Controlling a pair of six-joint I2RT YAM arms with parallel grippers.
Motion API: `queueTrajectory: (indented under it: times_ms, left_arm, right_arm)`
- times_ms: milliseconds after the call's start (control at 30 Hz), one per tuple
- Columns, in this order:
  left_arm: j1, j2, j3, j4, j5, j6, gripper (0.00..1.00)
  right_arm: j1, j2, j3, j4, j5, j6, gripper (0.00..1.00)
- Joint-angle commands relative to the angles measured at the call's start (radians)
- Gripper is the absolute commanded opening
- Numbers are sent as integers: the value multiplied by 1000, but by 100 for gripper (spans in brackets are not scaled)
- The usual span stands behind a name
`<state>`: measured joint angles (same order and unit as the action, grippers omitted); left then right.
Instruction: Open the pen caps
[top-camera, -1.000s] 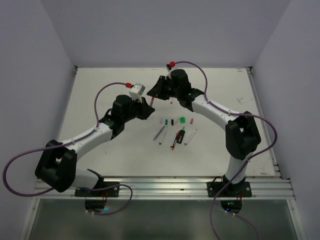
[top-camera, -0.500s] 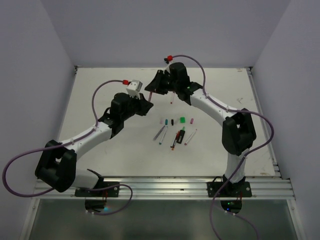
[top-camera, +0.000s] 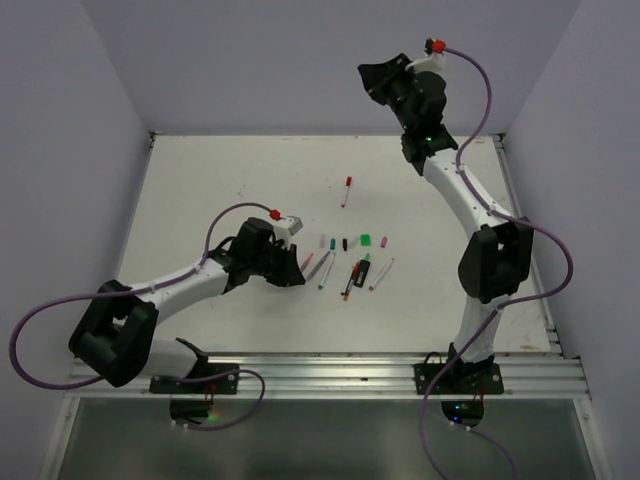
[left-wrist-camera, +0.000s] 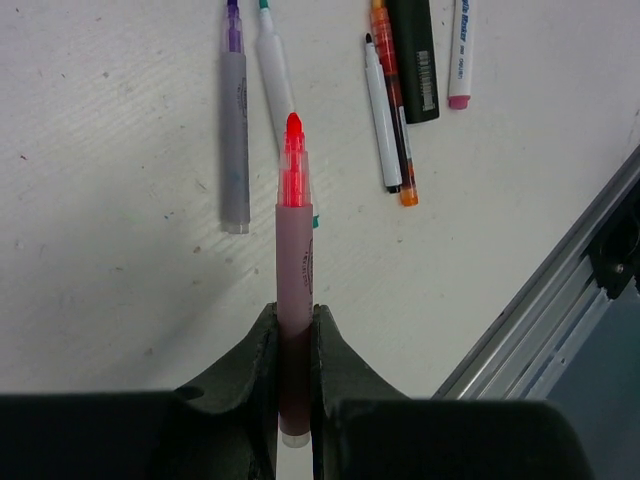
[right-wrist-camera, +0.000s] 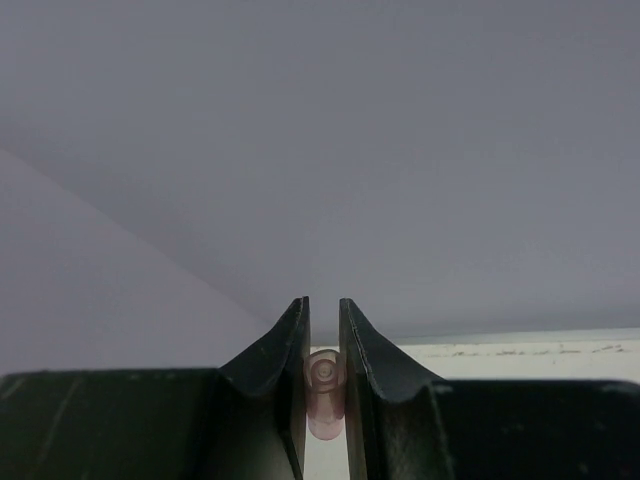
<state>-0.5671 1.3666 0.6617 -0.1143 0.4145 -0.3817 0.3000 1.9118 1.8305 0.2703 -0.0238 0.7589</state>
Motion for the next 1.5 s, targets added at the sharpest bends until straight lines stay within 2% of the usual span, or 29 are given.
queueTrajectory:
  times_ms: [0, 167, 300, 433, 600, 833, 1233, 1467]
  left_arm:
    - [6, -44, 21, -12, -38, 9, 0]
    - [7, -31, 45, -31, -161, 9, 0]
    - [6, 43, 81, -54, -268, 29, 0]
    - [4, 123, 128, -35, -276, 52, 0]
    - [4, 229, 174, -24, -293, 67, 5]
    - [0, 310, 203, -7, -292, 66, 14]
    - [-2, 318, 148, 13, -301, 24, 32]
    - [-2, 276, 128, 18, -318, -3, 34]
  right_arm:
    - [37, -52, -3, 9, -2, -17, 0]
    - [39, -99, -112, -84, -27, -16, 0]
    - [51, -132, -197, -172, -60, -24, 0]
    - [76, -163, -310, -243, -60, -58, 0]
    - [109, -186, -433, -263, -74, -79, 0]
    - [192, -148, -447, -348, -36, -128, 0]
    - [272, -47, -470, -341, 22, -79, 0]
    - [294, 25, -442, -384, 42, -76, 0]
